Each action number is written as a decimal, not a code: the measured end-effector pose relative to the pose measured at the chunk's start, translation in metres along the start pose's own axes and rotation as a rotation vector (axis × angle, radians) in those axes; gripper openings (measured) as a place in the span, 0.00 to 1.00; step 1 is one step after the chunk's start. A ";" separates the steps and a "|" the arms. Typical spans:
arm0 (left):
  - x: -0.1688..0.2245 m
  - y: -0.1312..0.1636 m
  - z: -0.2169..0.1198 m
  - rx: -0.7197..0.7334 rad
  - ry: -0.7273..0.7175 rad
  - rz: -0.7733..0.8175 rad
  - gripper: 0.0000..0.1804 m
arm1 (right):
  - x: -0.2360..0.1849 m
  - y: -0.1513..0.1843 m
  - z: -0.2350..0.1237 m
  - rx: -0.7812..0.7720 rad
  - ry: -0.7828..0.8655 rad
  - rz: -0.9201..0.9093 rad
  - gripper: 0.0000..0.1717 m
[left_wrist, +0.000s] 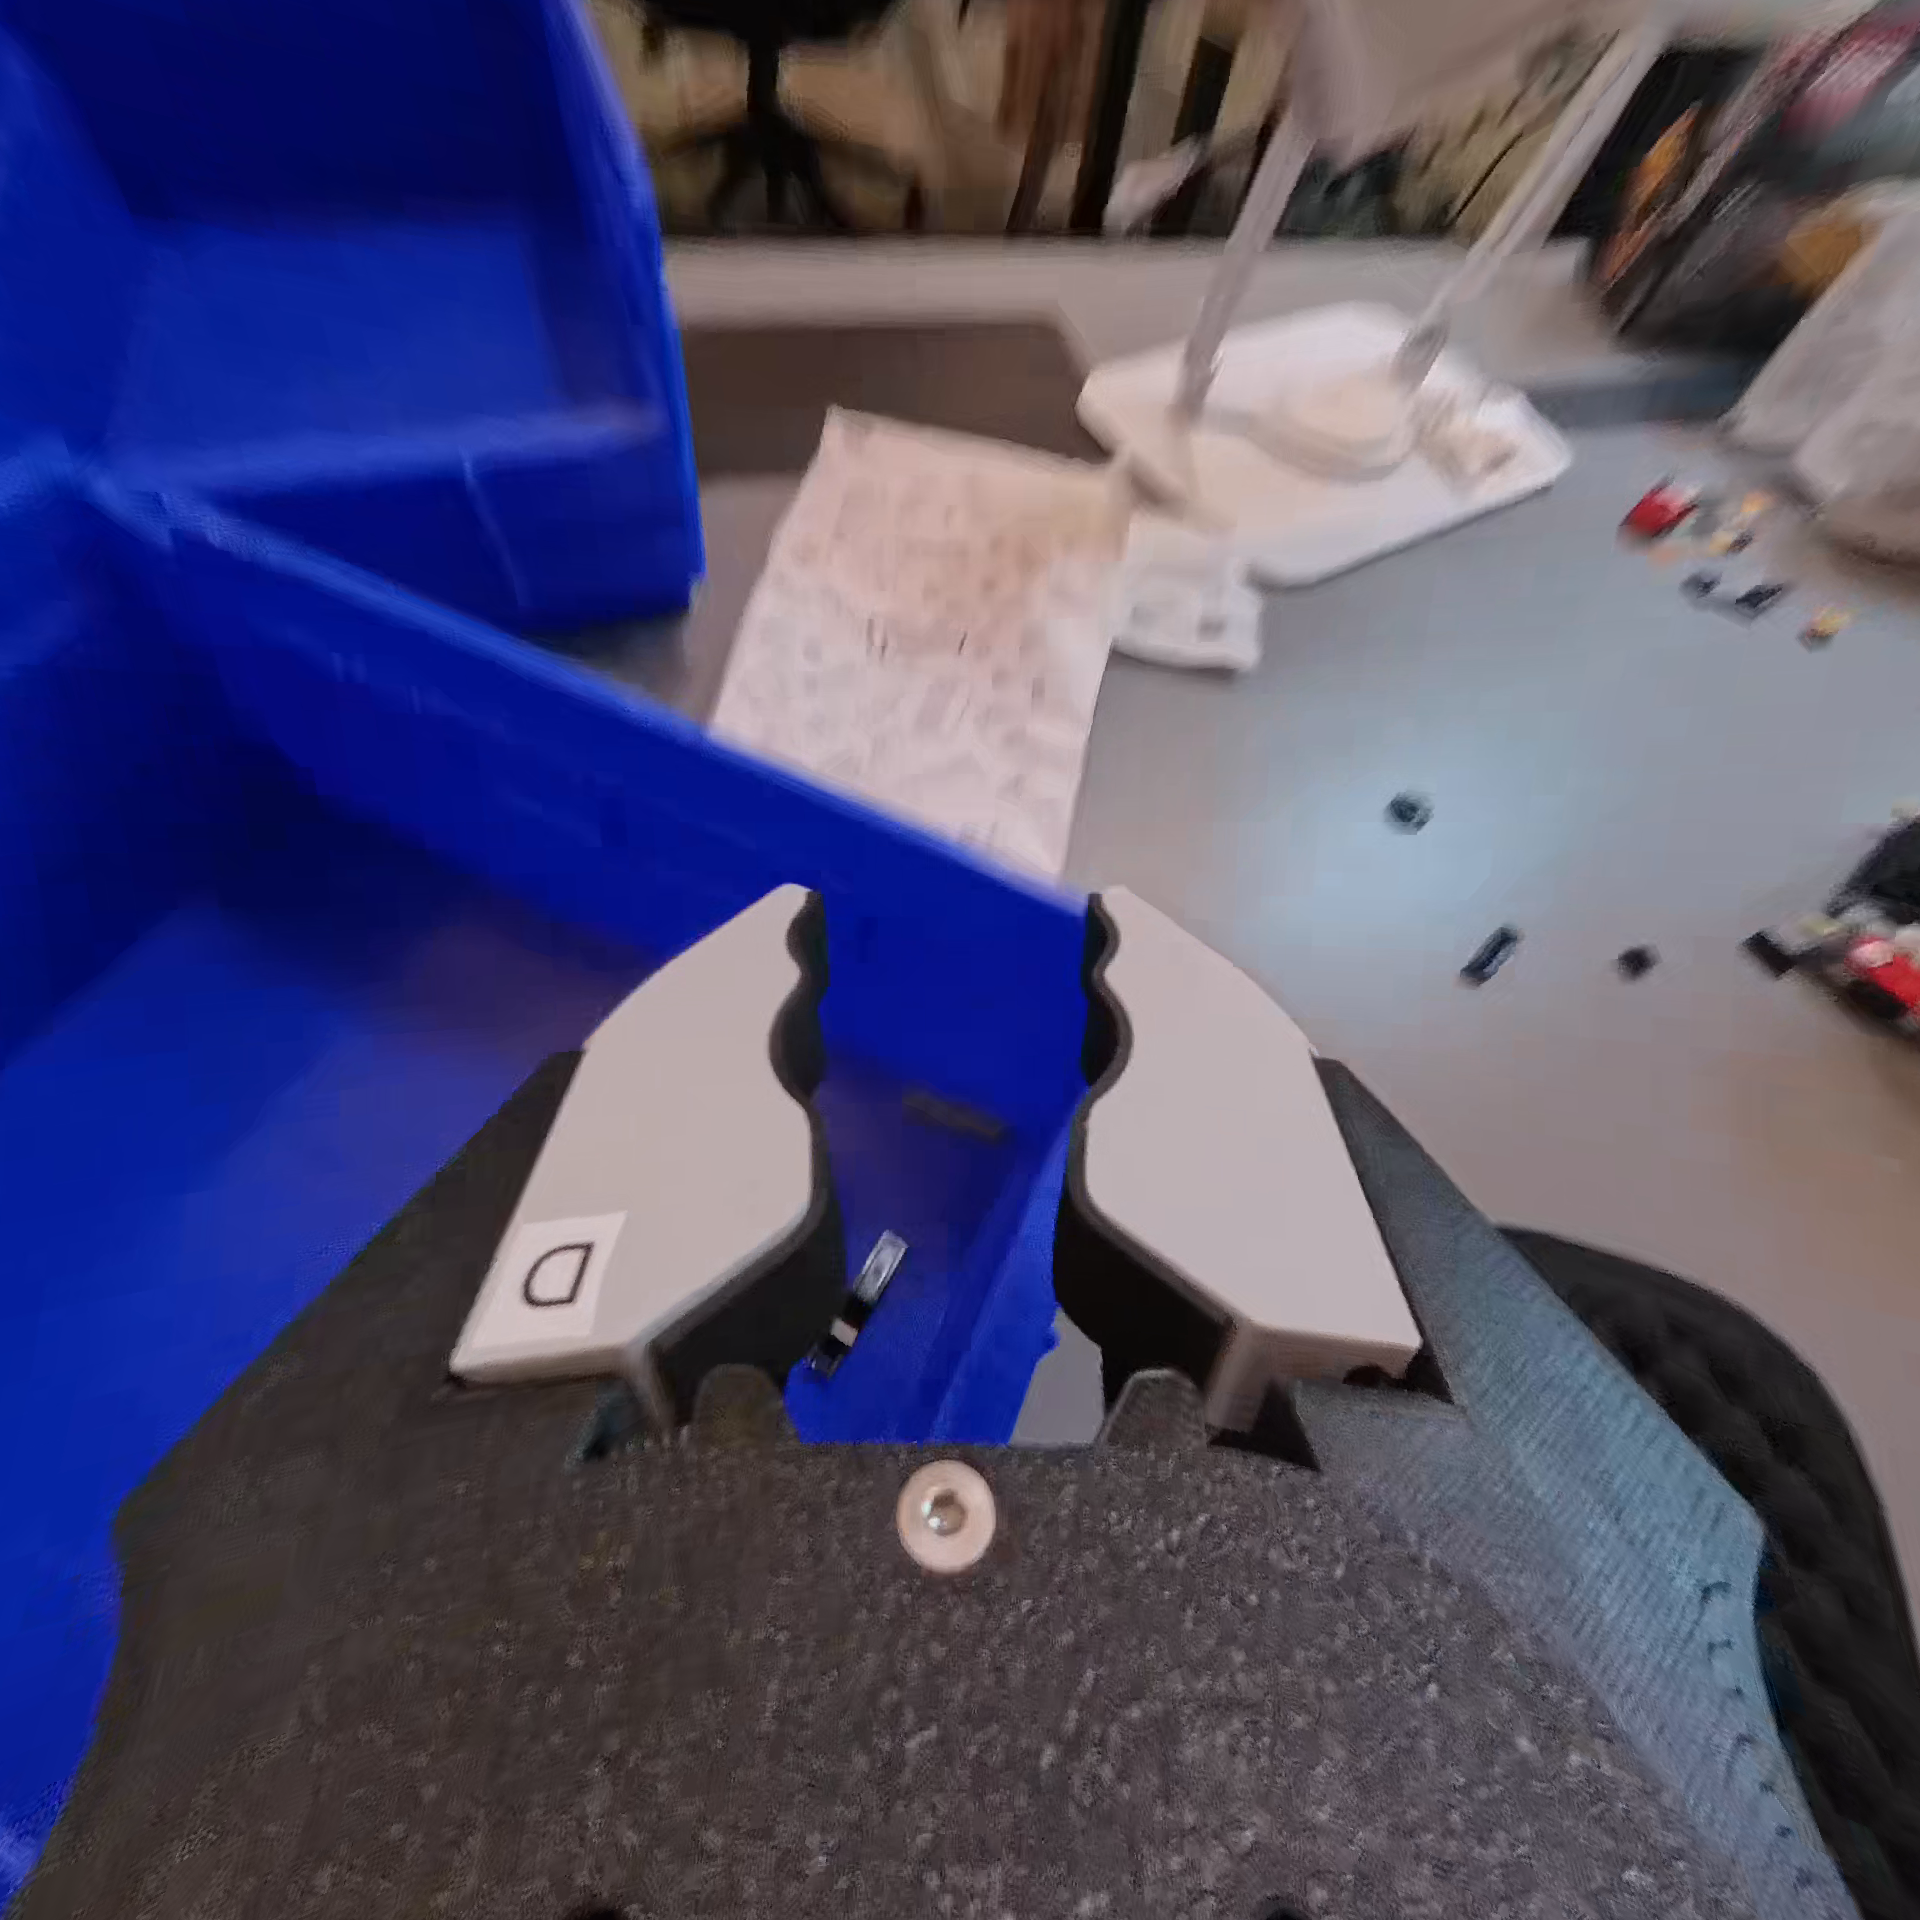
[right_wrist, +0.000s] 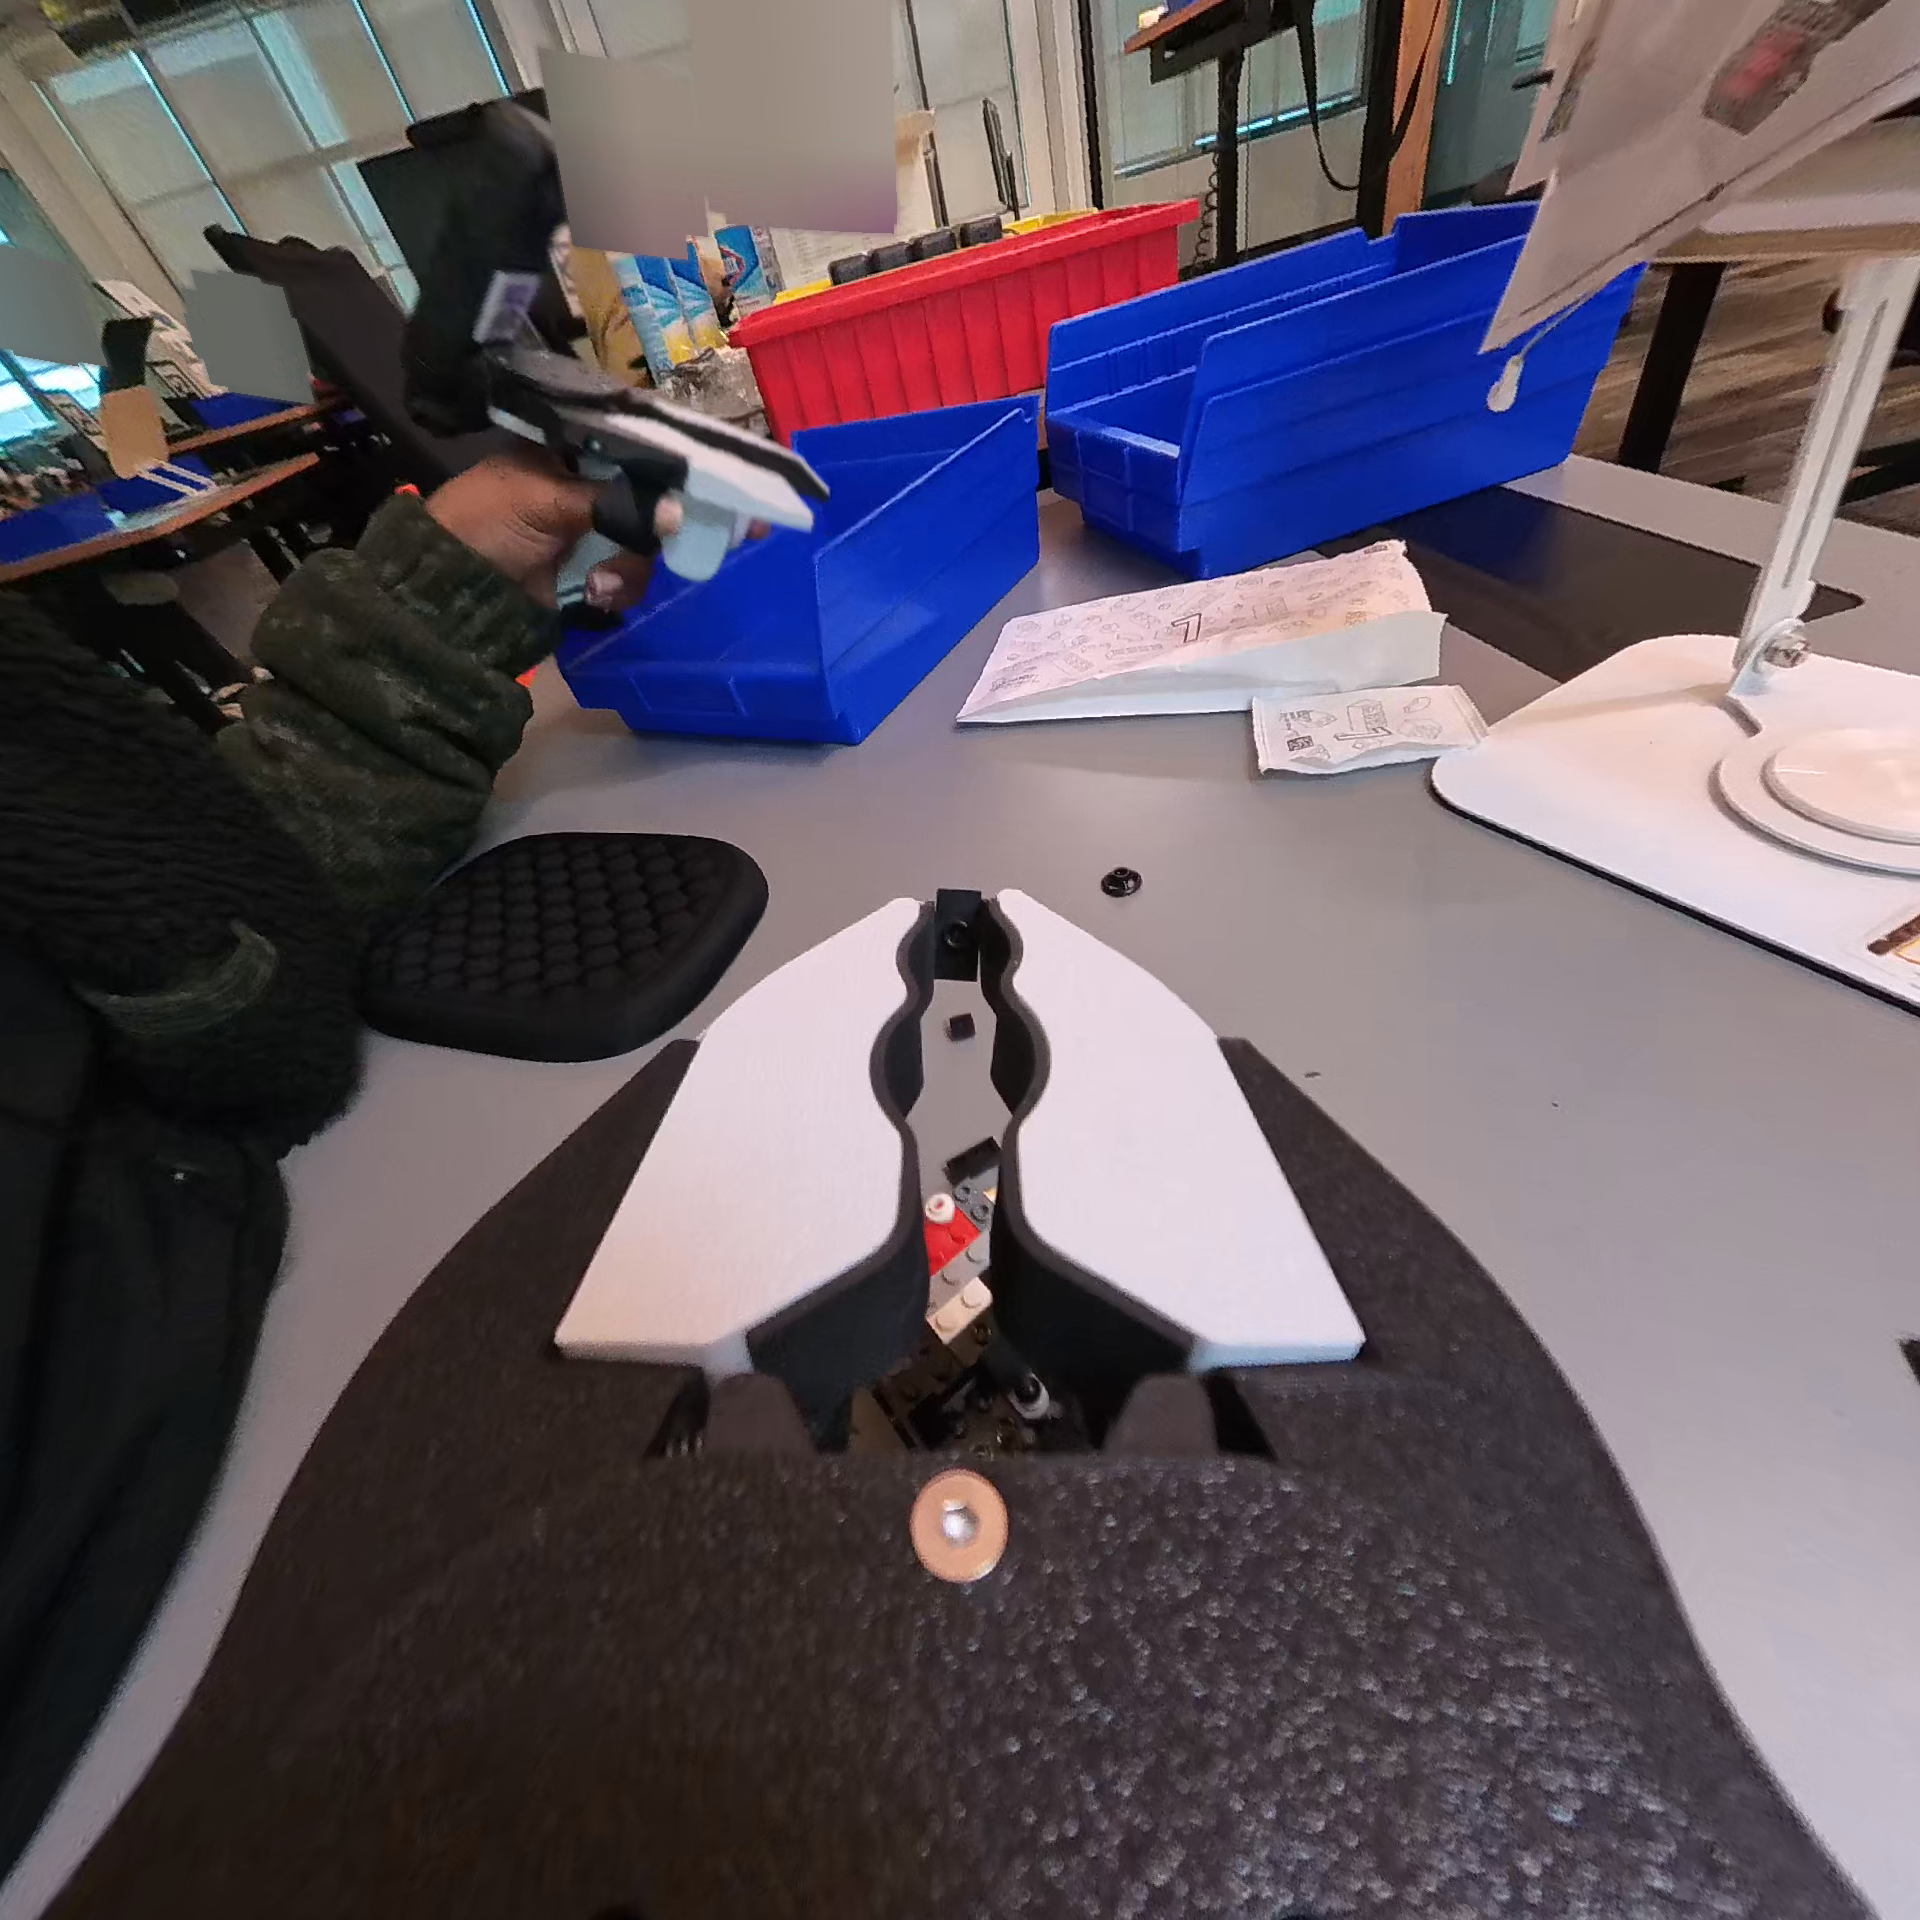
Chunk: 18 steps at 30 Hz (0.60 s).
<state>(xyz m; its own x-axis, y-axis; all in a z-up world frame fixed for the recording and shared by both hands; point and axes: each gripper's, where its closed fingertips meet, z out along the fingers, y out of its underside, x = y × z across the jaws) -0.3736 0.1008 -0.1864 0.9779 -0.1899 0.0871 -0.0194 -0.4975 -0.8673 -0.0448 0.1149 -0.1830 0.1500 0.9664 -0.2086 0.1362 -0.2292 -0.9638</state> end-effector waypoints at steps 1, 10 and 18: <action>0.013 -0.015 -0.005 0.075 0.035 0.030 0.22 | -0.002 -0.001 0.001 0.003 -0.005 -0.008 0.04; 0.259 -0.028 -0.006 0.452 0.551 0.805 0.16 | -0.057 -0.023 0.011 0.158 -0.301 0.203 0.04; 0.312 -0.017 0.002 0.527 0.504 1.026 0.19 | -0.084 -0.037 0.016 0.241 -0.552 0.537 0.04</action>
<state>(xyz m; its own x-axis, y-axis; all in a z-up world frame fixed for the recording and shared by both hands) -0.0680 0.0523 -0.1456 0.3713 -0.6474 -0.6655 -0.5236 0.4460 -0.7259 -0.0779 0.0437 -0.1321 -0.3792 0.6636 -0.6449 -0.0414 -0.7084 -0.7046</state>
